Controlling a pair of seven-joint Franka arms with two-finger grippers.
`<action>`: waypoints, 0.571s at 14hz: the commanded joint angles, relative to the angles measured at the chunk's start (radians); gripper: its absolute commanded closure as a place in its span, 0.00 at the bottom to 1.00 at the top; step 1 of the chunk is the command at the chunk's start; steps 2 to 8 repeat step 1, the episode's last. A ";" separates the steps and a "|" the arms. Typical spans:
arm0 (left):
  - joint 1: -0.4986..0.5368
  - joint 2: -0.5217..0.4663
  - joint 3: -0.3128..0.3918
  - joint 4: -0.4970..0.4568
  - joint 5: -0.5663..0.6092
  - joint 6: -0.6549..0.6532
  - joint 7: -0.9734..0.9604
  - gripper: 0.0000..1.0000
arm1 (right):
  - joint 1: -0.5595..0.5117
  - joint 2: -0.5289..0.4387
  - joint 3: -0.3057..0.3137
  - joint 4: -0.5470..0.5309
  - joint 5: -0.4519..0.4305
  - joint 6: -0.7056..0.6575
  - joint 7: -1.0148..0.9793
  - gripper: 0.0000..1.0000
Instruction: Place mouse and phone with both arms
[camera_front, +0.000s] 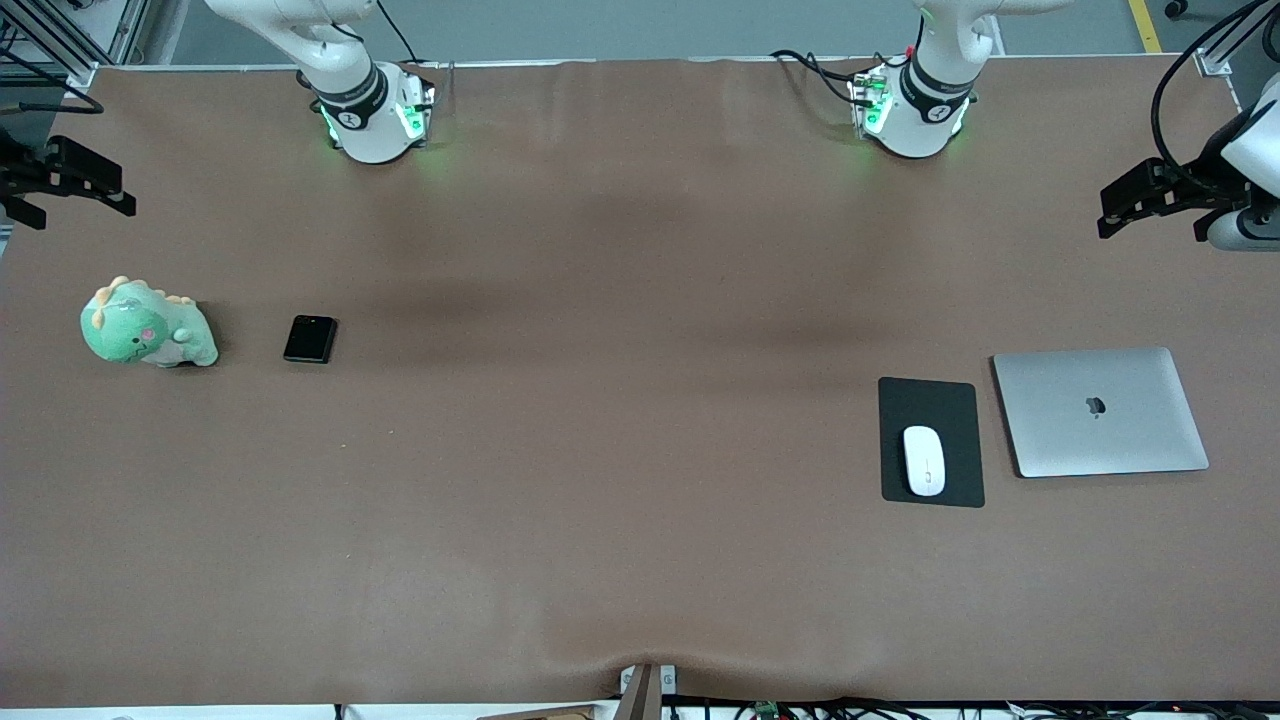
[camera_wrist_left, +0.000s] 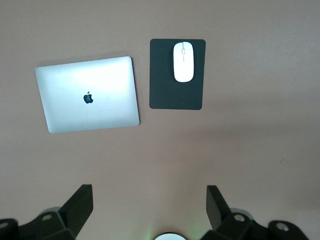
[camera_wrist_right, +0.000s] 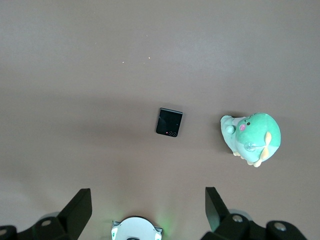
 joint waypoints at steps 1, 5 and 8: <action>0.005 -0.001 0.000 0.006 0.001 0.003 0.005 0.00 | 0.006 -0.020 -0.002 -0.020 -0.020 0.009 0.010 0.00; 0.005 -0.001 0.000 0.006 0.001 0.003 0.005 0.00 | 0.006 -0.020 -0.002 -0.020 -0.020 0.009 0.010 0.00; 0.005 -0.001 0.000 0.006 0.001 0.003 0.005 0.00 | 0.006 -0.020 -0.002 -0.020 -0.020 0.009 0.010 0.00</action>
